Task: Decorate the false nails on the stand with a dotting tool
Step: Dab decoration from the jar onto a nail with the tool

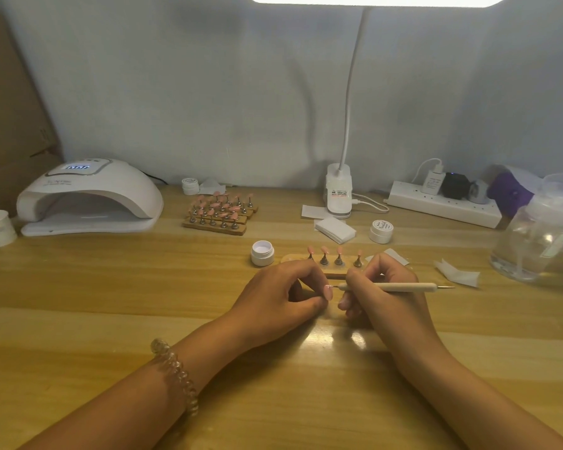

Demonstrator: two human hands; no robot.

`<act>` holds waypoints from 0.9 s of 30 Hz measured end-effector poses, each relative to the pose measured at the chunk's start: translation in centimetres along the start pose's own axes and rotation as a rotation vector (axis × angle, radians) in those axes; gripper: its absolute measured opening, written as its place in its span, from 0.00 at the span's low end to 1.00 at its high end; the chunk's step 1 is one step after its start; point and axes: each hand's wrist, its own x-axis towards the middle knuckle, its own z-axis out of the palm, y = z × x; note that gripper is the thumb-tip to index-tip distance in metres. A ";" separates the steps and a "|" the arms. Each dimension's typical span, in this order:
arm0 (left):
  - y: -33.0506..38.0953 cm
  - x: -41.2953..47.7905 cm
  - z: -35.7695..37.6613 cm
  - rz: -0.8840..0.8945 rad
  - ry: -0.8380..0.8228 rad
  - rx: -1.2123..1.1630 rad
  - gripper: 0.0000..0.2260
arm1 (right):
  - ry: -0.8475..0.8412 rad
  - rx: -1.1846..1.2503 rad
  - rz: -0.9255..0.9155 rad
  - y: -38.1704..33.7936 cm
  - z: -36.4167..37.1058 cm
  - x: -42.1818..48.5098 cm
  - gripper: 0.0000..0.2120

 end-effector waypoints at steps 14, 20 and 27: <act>-0.2 0.0 0.0 0.003 0.000 -0.004 0.07 | 0.003 -0.005 0.012 -0.2 0.0 -0.2 0.10; -0.2 0.0 0.0 -0.001 0.000 -0.009 0.08 | -0.003 -0.026 0.016 -0.2 0.0 -0.1 0.10; -0.1 0.1 0.0 0.004 -0.004 -0.016 0.07 | 0.014 -0.019 0.007 -0.1 0.1 -0.1 0.09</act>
